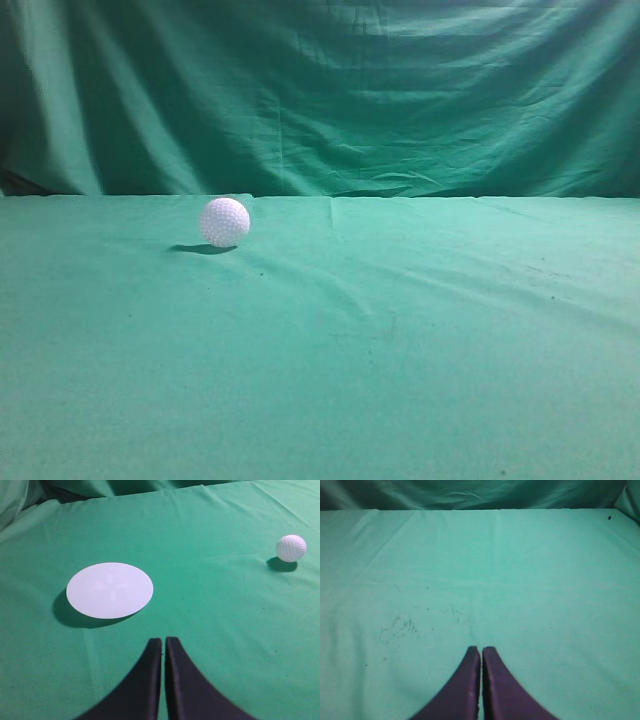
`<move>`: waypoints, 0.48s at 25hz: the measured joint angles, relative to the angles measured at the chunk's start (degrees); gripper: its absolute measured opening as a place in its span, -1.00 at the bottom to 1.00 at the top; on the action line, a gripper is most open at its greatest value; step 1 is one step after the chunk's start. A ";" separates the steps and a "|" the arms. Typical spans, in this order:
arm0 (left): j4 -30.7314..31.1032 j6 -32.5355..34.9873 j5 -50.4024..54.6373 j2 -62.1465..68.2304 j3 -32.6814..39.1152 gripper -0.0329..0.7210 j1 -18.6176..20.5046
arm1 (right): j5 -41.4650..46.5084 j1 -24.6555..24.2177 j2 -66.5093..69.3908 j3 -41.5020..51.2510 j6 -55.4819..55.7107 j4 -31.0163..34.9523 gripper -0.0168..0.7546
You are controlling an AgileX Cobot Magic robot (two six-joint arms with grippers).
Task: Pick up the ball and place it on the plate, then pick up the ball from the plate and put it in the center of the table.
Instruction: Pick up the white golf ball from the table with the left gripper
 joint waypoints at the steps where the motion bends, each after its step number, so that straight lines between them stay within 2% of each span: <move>1: 0.00 0.00 0.00 0.00 0.00 -0.91 0.00 | 0.00 0.00 0.00 0.00 0.00 0.00 -0.96; 9: -0.44 0.00 -1.12 0.00 0.00 -0.91 0.00 | 0.00 0.00 0.00 0.00 0.00 0.00 -0.96; 12: -5.07 0.00 -7.42 0.00 0.00 -0.91 0.00 | 0.00 0.00 0.00 0.00 0.00 0.00 -0.96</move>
